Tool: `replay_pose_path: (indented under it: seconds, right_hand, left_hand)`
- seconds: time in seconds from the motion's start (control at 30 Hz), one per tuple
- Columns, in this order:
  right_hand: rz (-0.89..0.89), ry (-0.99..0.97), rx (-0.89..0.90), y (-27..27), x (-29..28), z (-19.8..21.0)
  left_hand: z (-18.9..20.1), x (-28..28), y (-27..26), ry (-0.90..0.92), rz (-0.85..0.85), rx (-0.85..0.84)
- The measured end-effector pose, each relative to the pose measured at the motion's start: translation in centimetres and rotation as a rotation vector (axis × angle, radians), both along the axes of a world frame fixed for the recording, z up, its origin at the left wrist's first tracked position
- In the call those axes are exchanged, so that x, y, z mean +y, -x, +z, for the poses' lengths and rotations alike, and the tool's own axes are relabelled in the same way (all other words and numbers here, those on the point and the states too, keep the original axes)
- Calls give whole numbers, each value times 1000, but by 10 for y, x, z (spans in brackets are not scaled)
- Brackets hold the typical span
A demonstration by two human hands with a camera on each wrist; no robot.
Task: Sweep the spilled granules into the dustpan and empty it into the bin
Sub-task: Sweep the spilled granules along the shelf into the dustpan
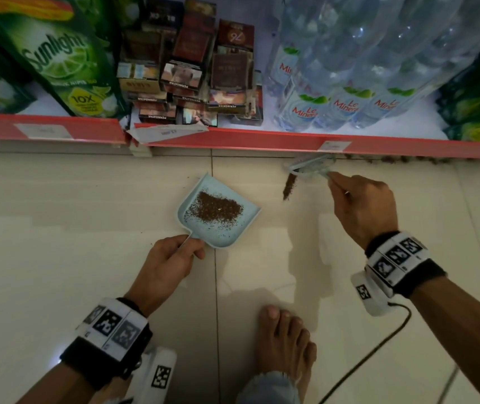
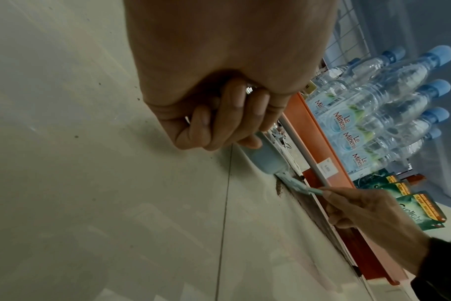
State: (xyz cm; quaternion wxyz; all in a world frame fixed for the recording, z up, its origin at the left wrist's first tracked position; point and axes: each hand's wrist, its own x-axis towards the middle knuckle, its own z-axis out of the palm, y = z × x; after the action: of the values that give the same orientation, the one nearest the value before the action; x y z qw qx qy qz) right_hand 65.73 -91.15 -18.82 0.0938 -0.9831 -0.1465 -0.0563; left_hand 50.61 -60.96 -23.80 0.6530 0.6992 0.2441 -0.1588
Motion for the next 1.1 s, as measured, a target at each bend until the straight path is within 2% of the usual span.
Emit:
replay_pose_path:
  seconds: [0.13, 0.23, 0.33, 0.43, 0.57, 0.73, 0.87, 1.03, 1.1]
  right_hand:
    - [133, -285, -27, -1, 46, -4]
    - [142, -446, 114, -8, 104, -15]
    - [71, -478, 236, -12, 147, -28]
    - [73, -422, 238, -14, 163, -33]
    - [208, -152, 212, -15, 134, -32]
    - [153, 25, 163, -5, 44, -7]
    - [242, -128, 194, -6, 2, 19]
    - [366, -293, 138, -11, 35, 18]
    - [399, -258, 191, -14, 44, 13]
  left_hand:
    - [0, -1, 0, -2, -15, -5]
    - [-1, 3, 2, -14, -14, 10]
    - [-2, 11, 8, -30, 11, 32]
    - [-3, 17, 13, -27, 38, 34]
    - [-4, 19, 15, -43, 57, 27]
    - [-4, 14, 9, -37, 49, 4]
    - [-4, 5, 2, -6, 27, -11]
    - [-6, -3, 1, -5, -43, -26]
    - [-8, -2, 4, -15, -51, -24]
